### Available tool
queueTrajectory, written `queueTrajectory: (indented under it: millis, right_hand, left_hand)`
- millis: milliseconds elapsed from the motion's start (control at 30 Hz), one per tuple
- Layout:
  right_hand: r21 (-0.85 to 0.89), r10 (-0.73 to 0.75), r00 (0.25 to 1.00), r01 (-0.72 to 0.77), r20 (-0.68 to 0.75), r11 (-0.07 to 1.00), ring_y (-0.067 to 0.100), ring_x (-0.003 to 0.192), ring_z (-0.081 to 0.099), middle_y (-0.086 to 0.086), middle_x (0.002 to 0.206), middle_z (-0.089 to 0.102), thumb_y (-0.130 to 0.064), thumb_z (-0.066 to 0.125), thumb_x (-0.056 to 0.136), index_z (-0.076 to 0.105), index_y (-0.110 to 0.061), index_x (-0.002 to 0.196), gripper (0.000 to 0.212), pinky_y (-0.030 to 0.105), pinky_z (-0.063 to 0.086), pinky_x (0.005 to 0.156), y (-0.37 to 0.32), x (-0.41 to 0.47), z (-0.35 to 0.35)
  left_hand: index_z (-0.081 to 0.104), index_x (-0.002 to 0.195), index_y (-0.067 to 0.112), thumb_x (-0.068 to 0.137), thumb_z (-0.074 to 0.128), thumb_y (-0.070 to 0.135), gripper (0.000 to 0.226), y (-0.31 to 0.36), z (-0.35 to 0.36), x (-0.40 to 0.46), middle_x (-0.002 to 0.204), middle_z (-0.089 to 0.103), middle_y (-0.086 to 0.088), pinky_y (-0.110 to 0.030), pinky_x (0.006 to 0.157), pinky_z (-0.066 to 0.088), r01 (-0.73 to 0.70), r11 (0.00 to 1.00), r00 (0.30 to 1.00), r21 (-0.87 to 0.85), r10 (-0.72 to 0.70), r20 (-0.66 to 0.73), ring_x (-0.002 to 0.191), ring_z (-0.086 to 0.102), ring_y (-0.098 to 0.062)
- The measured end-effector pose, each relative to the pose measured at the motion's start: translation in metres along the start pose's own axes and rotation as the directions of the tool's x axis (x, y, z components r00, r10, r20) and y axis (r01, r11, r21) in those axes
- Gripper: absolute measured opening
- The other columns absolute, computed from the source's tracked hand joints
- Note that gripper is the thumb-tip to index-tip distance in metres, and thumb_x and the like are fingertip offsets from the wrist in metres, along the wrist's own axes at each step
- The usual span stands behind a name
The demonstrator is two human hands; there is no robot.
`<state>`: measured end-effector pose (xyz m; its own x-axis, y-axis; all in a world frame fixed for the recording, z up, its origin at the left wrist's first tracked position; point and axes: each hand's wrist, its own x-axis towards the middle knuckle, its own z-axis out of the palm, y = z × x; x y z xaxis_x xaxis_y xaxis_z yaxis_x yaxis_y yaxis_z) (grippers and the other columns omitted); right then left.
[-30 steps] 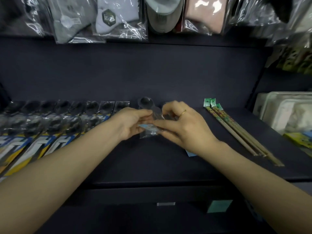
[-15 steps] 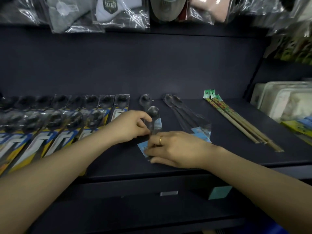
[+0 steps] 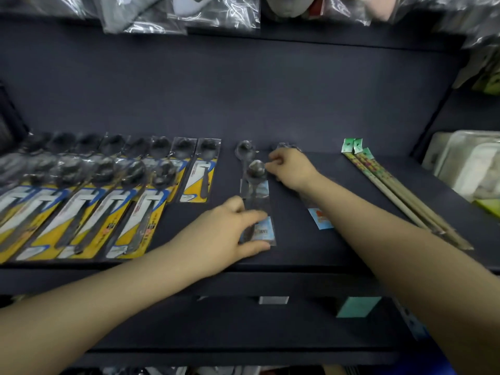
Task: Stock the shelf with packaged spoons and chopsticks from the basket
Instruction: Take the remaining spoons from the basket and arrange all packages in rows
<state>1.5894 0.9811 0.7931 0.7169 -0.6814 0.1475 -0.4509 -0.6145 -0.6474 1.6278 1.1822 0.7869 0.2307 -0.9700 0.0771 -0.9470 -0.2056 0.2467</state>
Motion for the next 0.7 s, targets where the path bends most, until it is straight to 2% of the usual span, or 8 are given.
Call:
queueTrajectory:
  millis: [100, 167, 233, 267, 400, 567, 633, 700]
  right_hand:
    - [0.042, 0.004, 1.0, -0.004, -0.014, 0.999, 0.018, 0.069, 0.043, 0.035, 0.079, 0.057, -0.012, 0.062, 0.085, 0.059, 0.018, 0.092, 0.031, 0.04, 0.048, 0.075, -0.002, 0.009, 0.009]
    - [0.102, -0.015, 1.0, 0.015, -0.001, 0.995, 0.016, 0.065, 0.048, 0.026, 0.076, 0.065, -0.01, 0.065, 0.083, 0.063, 0.014, 0.088, 0.024, 0.033, 0.047, 0.068, -0.005, 0.012, 0.01]
    - [0.151, -0.03, 0.999, 0.026, 0.021, 0.988, 0.009, 0.058, 0.049, 0.002, 0.062, 0.059, -0.008, 0.067, 0.081, 0.063, 0.0, 0.08, 0.009, 0.024, 0.043, 0.062, -0.007, 0.015, 0.009]
    - [0.143, -0.044, 0.999, 0.039, 0.03, 0.989, 0.009, 0.058, 0.05, -0.002, 0.062, 0.057, -0.007, 0.067, 0.08, 0.064, -0.006, 0.079, 0.004, 0.024, 0.042, 0.063, -0.007, 0.015, 0.01]
    - [-0.044, -0.091, 0.993, 0.095, 0.076, 0.994, 0.013, 0.077, 0.055, 0.0, 0.073, 0.061, -0.013, 0.065, 0.081, 0.066, -0.011, 0.075, 0.007, 0.024, 0.041, 0.067, -0.007, 0.014, 0.013]
    - [-0.065, -0.135, 0.985, 0.143, 0.109, 0.988, 0.014, 0.081, 0.056, 0.005, 0.083, 0.064, -0.017, 0.064, 0.085, 0.07, -0.002, 0.088, 0.016, 0.023, 0.039, 0.072, -0.008, 0.012, 0.011]
    - [-0.086, -0.17, 0.98, 0.178, 0.1, 0.98, 0.014, 0.084, 0.058, 0.006, 0.091, 0.068, -0.025, 0.061, 0.087, 0.07, -0.005, 0.092, 0.022, 0.022, 0.038, 0.072, -0.008, 0.011, 0.003]
    - [-0.122, -0.166, 0.986, 0.165, 0.002, 0.979, 0.02, 0.093, 0.06, 0.008, 0.098, 0.069, -0.03, 0.057, 0.089, 0.069, -0.006, 0.095, 0.027, 0.023, 0.036, 0.073, -0.005, 0.011, -0.013]
  left_hand:
    - [0.06, 0.116, 0.033, 0.076, 0.033, 0.059, 0.055, -0.002, 0.003, -0.006, 0.098, 0.048, 0.001, -0.037, 0.082, 0.049, -0.094, 0.996, 0.993, -0.013, 0.092, -0.075, 0.089, 0.055, -0.024]
    - [0.064, 0.112, 0.033, 0.078, 0.028, 0.055, 0.054, -0.006, 0.007, -0.009, 0.115, 0.054, -0.005, -0.04, 0.09, 0.049, -0.115, 0.993, 0.99, 0.018, 0.116, -0.075, 0.102, 0.054, -0.027]
    - [0.062, 0.116, 0.031, 0.082, 0.026, 0.052, 0.053, -0.008, 0.01, -0.014, 0.138, 0.047, -0.008, -0.038, 0.105, 0.038, -0.146, 0.989, 0.987, 0.019, 0.147, -0.069, 0.125, 0.047, -0.028]
    - [0.06, 0.118, 0.03, 0.085, 0.026, 0.052, 0.052, -0.009, 0.011, -0.018, 0.143, 0.044, -0.007, -0.036, 0.105, 0.035, -0.161, 0.987, 0.985, 0.003, 0.161, -0.069, 0.129, 0.045, -0.025]
    - [0.058, 0.119, 0.034, 0.088, 0.017, 0.059, 0.057, -0.022, 0.01, -0.025, 0.142, 0.046, 0.0, -0.032, 0.101, 0.044, -0.25, 0.968, 0.968, -0.018, 0.249, -0.037, 0.128, 0.047, -0.015]
    - [0.05, 0.124, 0.043, 0.081, 0.021, 0.063, 0.055, -0.034, 0.009, -0.025, 0.148, 0.03, 0.016, -0.014, 0.113, 0.017, -0.295, 0.945, 0.952, -0.143, 0.304, 0.041, 0.139, 0.017, 0.001]
    - [0.045, 0.126, 0.045, 0.082, 0.021, 0.063, 0.054, -0.034, 0.007, -0.027, 0.148, 0.027, 0.019, -0.011, 0.112, 0.014, -0.301, 0.941, 0.949, -0.154, 0.312, 0.052, 0.137, 0.014, 0.005]
    - [0.036, 0.132, 0.045, 0.085, 0.02, 0.06, 0.052, -0.033, 0.004, -0.027, 0.146, 0.03, 0.018, -0.009, 0.11, 0.014, -0.325, 0.936, 0.945, -0.132, 0.328, 0.002, 0.135, 0.018, 0.006]
